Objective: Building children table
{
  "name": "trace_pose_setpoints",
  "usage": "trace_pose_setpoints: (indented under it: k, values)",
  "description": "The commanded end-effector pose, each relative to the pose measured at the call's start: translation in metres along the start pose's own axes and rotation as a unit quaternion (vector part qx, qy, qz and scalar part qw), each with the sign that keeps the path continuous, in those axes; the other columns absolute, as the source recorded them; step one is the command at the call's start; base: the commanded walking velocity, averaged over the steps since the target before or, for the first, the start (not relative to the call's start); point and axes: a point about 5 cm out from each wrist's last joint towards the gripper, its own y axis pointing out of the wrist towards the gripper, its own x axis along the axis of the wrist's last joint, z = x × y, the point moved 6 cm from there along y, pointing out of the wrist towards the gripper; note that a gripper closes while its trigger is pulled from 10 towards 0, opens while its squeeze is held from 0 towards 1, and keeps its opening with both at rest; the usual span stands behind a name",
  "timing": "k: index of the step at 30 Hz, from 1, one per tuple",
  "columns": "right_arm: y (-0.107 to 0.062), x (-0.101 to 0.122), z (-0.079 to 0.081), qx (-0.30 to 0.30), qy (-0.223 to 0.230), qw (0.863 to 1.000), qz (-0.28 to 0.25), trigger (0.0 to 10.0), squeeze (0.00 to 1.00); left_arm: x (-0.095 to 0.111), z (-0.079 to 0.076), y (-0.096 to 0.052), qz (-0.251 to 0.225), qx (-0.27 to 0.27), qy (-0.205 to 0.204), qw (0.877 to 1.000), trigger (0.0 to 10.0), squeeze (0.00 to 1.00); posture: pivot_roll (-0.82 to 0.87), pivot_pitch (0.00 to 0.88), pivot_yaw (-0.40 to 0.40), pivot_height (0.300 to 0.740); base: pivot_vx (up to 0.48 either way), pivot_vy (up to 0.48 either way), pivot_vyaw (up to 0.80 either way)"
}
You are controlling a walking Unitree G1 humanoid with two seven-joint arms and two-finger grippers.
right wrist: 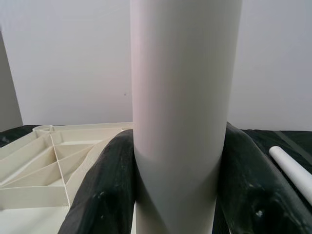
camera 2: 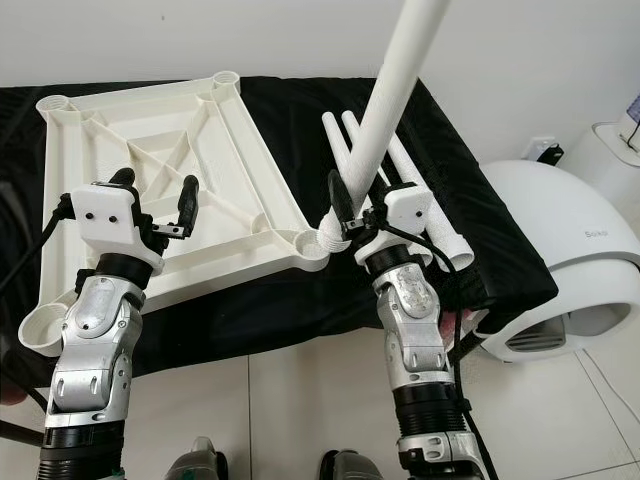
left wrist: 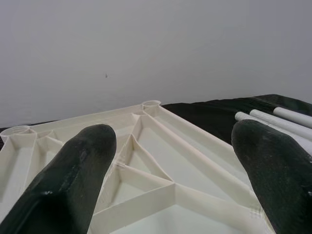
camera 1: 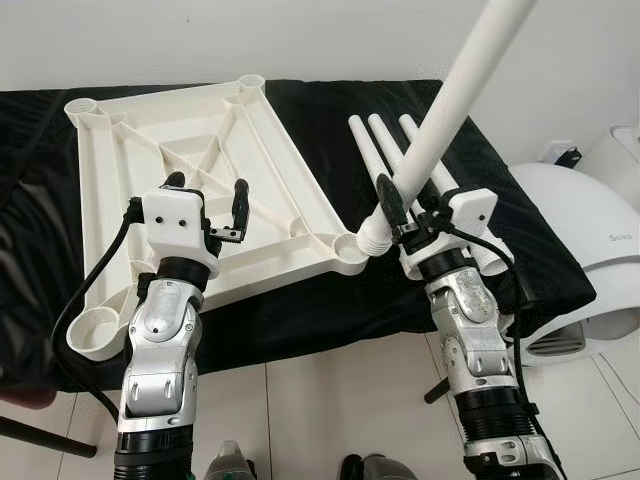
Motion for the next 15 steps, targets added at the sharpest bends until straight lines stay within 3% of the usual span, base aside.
trace_pose_setpoints:
  k: [1,10,15]
  values:
    - [0.001,0.003,0.001,0.0,0.002,1.0,-0.01,10.0,0.0,-0.004,0.006,-0.002,0.006,0.033,0.0,0.999,10.0,0.0,0.08,0.021,-0.061,0.74,0.0,0.0,0.0]
    - [0.006,0.007,-0.003,0.003,-0.004,1.0,-0.017,10.0,0.0,0.002,-0.01,0.001,0.001,-0.025,0.012,1.0,10.0,0.0,0.08,0.039,-0.062,0.74,0.0,0.0,0.0]
    - [0.008,0.011,-0.007,0.0,-0.009,1.0,-0.023,10.0,0.0,-0.011,-0.012,-0.005,0.023,-0.032,0.02,0.999,10.0,0.0,0.07,0.046,-0.063,0.74,0.0,0.0,0.0]
